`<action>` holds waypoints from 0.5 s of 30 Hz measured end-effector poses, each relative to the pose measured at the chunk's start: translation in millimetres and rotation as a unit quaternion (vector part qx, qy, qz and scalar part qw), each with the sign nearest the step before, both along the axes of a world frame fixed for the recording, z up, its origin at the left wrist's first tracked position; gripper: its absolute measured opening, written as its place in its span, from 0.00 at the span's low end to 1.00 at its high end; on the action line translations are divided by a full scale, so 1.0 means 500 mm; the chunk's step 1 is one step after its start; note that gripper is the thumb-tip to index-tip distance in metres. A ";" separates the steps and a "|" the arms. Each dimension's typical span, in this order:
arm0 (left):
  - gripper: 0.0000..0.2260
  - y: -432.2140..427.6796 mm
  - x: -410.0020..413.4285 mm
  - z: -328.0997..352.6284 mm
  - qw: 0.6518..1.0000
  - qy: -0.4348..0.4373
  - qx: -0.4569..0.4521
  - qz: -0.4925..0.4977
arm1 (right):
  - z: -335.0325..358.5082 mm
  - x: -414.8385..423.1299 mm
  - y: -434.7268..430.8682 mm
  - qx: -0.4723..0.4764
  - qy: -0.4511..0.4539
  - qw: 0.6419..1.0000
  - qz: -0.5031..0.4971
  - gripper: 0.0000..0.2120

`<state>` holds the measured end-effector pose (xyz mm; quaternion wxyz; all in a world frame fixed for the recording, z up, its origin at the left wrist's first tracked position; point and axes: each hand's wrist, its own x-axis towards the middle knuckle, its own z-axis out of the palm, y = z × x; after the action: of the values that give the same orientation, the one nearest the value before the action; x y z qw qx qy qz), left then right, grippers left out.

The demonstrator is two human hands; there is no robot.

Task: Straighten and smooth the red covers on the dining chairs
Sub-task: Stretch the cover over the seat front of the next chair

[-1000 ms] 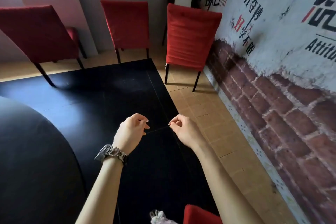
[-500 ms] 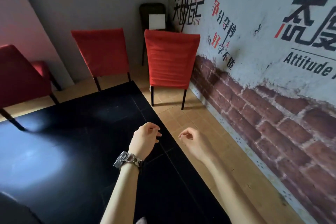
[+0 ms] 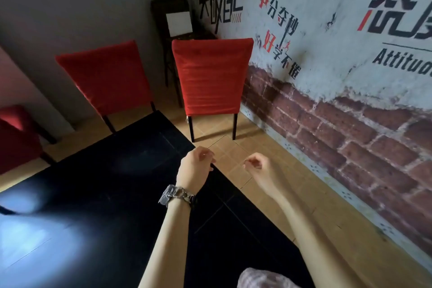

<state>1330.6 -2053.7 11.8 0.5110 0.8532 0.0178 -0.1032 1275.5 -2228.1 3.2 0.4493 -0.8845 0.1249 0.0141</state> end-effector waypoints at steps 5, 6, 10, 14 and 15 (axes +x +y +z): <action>0.08 -0.043 0.098 -0.023 0.999 0.023 -0.015 -0.026 | -0.016 0.079 -0.031 0.008 0.006 0.999 -0.039 0.03; 0.07 -0.053 0.119 -0.027 0.999 0.024 -0.016 -0.027 | -0.017 0.100 -0.039 0.012 0.001 0.999 -0.049 0.03; 0.09 -0.085 0.221 -0.036 1.000 0.007 -0.006 -0.012 | -0.014 0.210 -0.077 0.033 -0.018 0.997 -0.069 0.06; 0.12 -0.124 0.340 -0.028 0.999 -0.011 0.016 0.025 | -0.008 0.342 -0.126 0.029 -0.032 0.996 -0.074 0.05; 0.12 -0.139 0.377 -0.024 0.999 -0.010 0.020 0.030 | -0.007 0.382 -0.144 0.024 -0.027 0.997 -0.069 0.05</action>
<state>1519.1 -2123.1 -0.3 0.4966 0.8634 0.0402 -0.0790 1466.3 -2300.3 -0.1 0.4736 -0.8628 0.1727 -0.0375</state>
